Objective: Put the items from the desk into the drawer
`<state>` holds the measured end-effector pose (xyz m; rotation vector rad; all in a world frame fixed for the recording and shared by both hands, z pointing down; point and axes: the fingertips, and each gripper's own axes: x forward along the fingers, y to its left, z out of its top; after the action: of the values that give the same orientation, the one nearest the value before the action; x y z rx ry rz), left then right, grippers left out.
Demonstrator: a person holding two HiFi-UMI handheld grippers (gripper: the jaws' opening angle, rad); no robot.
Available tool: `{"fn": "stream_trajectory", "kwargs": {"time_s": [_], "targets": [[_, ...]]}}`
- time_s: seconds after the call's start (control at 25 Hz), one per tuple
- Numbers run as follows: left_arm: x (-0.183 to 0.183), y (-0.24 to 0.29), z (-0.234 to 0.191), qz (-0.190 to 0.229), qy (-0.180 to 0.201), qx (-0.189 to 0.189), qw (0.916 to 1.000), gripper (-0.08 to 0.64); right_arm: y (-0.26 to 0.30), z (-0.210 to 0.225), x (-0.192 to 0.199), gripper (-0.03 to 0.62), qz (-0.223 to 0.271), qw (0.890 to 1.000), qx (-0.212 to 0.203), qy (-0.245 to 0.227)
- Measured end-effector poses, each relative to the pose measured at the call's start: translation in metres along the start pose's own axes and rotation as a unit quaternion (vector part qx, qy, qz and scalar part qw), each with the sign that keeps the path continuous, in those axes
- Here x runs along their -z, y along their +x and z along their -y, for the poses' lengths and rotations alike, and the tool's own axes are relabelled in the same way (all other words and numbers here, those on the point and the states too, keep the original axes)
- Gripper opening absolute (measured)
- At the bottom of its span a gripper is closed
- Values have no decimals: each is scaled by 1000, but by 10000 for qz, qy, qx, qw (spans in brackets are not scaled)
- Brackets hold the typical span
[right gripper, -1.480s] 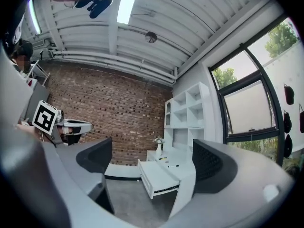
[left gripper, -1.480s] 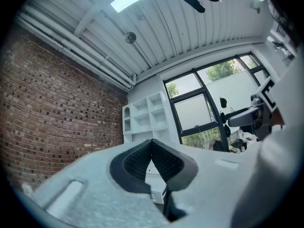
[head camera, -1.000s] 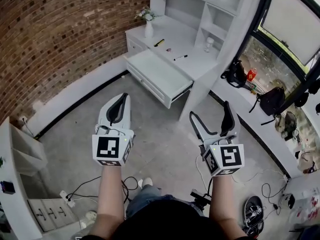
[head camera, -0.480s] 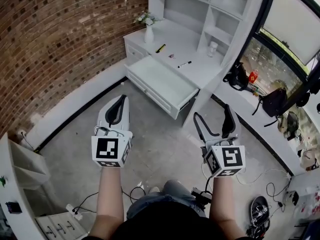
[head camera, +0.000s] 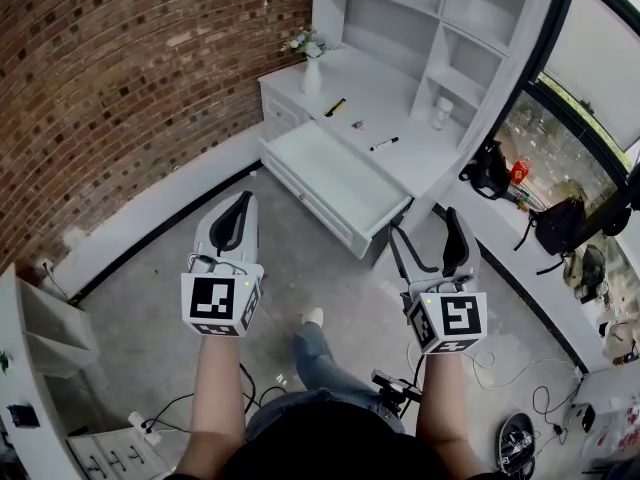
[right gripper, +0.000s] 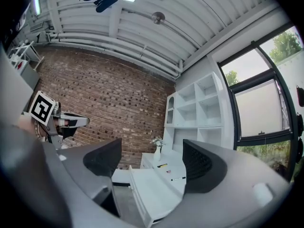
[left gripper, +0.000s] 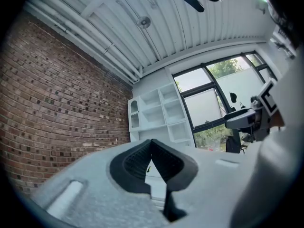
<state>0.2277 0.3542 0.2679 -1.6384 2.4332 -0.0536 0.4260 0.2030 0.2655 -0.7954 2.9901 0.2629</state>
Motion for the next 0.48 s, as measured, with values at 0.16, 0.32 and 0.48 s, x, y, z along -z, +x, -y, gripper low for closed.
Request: {"fn": "stream_trajectory", "kwargs": {"time_s": [0.16, 0.32, 0.48], "targets": [[14, 27, -21, -48, 17, -92, 9999, 0, 40, 6, 9, 397, 49, 9999, -51, 144], [31, 63, -49, -148, -23, -157, 9998, 0, 89, 12, 21, 393, -86, 9995, -71, 294], [43, 111, -79, -201, 5, -140, 9997, 0, 147, 18, 29, 383, -160, 9991, -65, 389]]}}
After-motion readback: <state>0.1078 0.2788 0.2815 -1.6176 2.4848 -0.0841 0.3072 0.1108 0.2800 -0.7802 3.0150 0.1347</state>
